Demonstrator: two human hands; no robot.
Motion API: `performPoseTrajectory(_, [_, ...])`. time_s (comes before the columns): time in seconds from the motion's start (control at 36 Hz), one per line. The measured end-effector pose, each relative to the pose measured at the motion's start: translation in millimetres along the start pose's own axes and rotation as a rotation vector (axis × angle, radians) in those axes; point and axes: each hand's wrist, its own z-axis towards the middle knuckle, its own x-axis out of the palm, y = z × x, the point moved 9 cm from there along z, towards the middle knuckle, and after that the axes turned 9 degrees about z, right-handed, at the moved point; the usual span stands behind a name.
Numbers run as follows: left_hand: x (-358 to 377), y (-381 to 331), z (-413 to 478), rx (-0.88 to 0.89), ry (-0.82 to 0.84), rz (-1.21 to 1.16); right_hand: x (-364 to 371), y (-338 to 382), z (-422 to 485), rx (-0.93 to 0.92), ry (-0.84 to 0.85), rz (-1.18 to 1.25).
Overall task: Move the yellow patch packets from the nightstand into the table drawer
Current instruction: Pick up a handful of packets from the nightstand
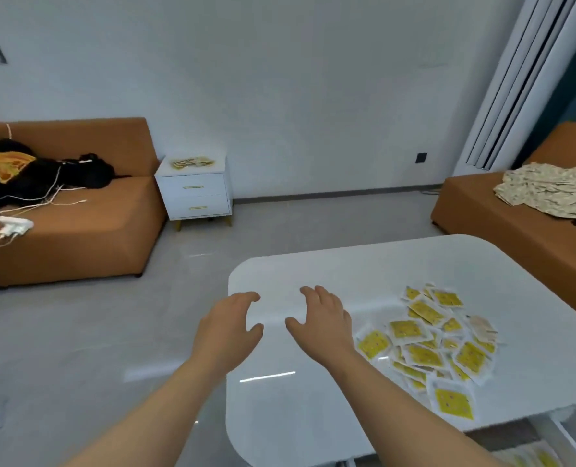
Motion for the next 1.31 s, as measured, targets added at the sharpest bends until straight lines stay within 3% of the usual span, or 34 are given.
performPoseTrajectory(0.42, [-27, 201, 173, -0.022, 0.061, 0.008, 117, 142, 182, 0.064, 0.052, 0.010])
performPoseTrajectory(0.83, [-53, 335, 450, -0.139, 0.136, -0.040, 162, 233, 464, 0.108, 0.159, -0.014])
performPoseTrajectory(1.31, [-104, 514, 798, -0.039, 0.214, 0.013, 245, 379, 824, 0.149, 0.212, -0.047])
